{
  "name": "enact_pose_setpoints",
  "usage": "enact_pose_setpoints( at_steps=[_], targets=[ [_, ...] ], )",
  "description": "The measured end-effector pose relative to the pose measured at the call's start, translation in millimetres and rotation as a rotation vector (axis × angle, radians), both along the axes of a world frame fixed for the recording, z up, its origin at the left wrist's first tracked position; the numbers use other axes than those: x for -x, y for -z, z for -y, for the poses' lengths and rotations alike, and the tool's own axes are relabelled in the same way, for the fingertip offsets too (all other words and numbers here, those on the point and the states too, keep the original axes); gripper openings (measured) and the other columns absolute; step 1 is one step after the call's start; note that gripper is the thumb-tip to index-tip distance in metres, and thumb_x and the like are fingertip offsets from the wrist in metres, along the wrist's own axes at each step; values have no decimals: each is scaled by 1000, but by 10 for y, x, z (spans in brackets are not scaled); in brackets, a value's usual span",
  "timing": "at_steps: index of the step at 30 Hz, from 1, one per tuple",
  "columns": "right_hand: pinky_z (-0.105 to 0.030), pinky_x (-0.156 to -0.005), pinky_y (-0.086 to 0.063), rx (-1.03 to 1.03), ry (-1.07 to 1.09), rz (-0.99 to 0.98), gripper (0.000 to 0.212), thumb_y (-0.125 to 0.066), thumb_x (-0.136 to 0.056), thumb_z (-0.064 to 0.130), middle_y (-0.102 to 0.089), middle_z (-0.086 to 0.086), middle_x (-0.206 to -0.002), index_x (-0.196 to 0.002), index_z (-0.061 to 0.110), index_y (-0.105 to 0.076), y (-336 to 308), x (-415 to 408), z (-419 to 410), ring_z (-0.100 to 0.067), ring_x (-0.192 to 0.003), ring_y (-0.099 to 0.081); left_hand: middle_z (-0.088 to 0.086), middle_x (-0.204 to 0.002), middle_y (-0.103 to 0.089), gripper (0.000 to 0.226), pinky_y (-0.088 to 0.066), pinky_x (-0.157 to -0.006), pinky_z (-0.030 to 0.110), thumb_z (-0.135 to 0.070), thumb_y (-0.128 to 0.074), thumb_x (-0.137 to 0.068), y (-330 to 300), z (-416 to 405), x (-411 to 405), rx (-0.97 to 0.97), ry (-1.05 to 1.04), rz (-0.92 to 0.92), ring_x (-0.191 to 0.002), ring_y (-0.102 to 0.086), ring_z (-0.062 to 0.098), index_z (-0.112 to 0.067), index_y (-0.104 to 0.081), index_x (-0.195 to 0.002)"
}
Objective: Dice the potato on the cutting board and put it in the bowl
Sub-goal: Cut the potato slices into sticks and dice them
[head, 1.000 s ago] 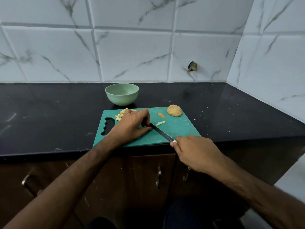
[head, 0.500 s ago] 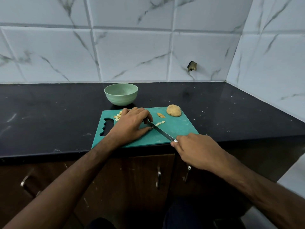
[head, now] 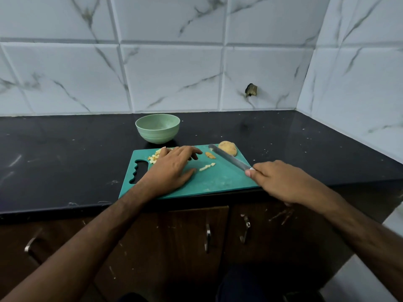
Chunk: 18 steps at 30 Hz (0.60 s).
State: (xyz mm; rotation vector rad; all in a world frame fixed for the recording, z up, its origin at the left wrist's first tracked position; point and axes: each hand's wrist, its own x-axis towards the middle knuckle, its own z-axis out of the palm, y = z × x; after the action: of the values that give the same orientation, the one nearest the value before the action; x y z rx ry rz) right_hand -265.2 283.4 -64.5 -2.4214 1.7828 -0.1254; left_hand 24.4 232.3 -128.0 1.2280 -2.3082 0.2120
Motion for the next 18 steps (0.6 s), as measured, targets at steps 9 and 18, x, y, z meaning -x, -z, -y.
enact_pose_setpoints(
  at_steps=[9,18],
  targets=[
    [-23,-44,-44,-235,-72,171,42,-36,-108,48,-57,1,-65,-88,16,-56,105,99,211,-9,-41,-52,-6,-118,-56,26,-40,-89,42,-35,-52,-98,-91,102,91,148,15,114,-108,-56,18,-25,-54,-122],
    [-21,-35,-28,-542,-70,533,44,-38,-107,48,-36,-3,-49,-83,12,-45,213,219,293,-16,-33,-28,-7,-114,-64,35,-40,-88,41,-41,-40,-99,9,128,96,172,13,172,-104,-60,17,-25,-69,-114]
  ],
)
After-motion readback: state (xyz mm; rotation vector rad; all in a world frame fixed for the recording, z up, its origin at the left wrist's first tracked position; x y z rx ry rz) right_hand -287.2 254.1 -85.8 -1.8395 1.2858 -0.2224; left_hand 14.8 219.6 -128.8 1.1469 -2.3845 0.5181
